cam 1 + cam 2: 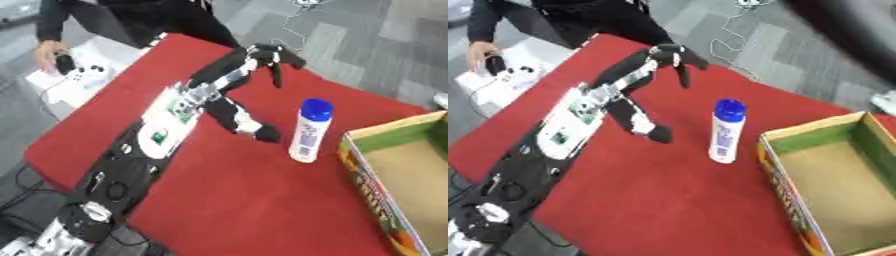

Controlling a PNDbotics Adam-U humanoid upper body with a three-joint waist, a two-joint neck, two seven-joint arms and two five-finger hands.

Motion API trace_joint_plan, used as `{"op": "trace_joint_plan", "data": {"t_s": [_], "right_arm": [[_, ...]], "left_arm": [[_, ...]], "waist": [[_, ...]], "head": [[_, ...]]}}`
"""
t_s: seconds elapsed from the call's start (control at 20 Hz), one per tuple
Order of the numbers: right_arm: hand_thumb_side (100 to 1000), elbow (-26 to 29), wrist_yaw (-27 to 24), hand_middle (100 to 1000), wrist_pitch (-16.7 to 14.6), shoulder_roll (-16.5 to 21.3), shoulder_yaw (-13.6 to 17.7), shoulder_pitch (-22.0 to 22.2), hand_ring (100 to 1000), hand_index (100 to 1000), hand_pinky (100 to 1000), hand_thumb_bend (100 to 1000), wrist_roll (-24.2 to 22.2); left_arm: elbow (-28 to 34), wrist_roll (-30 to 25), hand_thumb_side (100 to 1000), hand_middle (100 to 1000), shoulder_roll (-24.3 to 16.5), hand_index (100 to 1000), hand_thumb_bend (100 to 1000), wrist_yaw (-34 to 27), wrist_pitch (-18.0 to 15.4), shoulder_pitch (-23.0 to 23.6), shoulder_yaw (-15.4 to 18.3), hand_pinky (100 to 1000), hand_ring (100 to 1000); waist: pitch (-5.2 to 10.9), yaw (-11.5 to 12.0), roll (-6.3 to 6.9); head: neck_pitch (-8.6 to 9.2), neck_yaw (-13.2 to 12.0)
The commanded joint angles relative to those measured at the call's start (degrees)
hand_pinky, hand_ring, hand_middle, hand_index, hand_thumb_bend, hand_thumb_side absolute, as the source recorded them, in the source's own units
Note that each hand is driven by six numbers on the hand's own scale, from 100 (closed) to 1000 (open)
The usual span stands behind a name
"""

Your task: Pick up objects on the table and place them in the box.

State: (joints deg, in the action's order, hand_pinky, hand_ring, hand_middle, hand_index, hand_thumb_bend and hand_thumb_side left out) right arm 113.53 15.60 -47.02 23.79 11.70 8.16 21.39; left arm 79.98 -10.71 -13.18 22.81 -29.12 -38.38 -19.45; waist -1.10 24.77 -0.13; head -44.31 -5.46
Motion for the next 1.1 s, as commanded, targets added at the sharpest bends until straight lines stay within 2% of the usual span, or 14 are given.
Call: {"op": "trace_joint_plan", "data": {"t_s": [0.05, 0.7, 1.1], "right_arm": [[923, 1.1, -0.4, 325, -0.6, 1.4, 0.3, 0.1, 276, 407, 100, 120, 0.1], [924, 1.1, -0.9, 325, -0.6, 1.4, 0.3, -0.3, 277, 406, 101, 120, -1.1], [923, 1.1, -1.4, 325, -0.7, 1.4, 0.3, -0.3, 277, 404, 100, 120, -1.4]], "left_arm": [[-2.7, 2.0, 842, 735, 0.9, 876, 743, 1.6, -1.9, -1.5, 0.9, 670, 584], [-13.7, 14.3, 823, 720, 6.8, 884, 755, 7.5, -7.5, -0.6, 1.8, 638, 564], [-15.9, 15.5, 848, 717, 8.6, 883, 739, 11.0, -8.2, -0.7, 1.2, 644, 560]], "waist": [[0.72, -0.1, 0.1], [0.72, -0.5, 0.01], [0.76, -0.4, -0.02]], "head": [[0.2, -0.8], [0.2, -2.5], [0.42, -2.9]]}}
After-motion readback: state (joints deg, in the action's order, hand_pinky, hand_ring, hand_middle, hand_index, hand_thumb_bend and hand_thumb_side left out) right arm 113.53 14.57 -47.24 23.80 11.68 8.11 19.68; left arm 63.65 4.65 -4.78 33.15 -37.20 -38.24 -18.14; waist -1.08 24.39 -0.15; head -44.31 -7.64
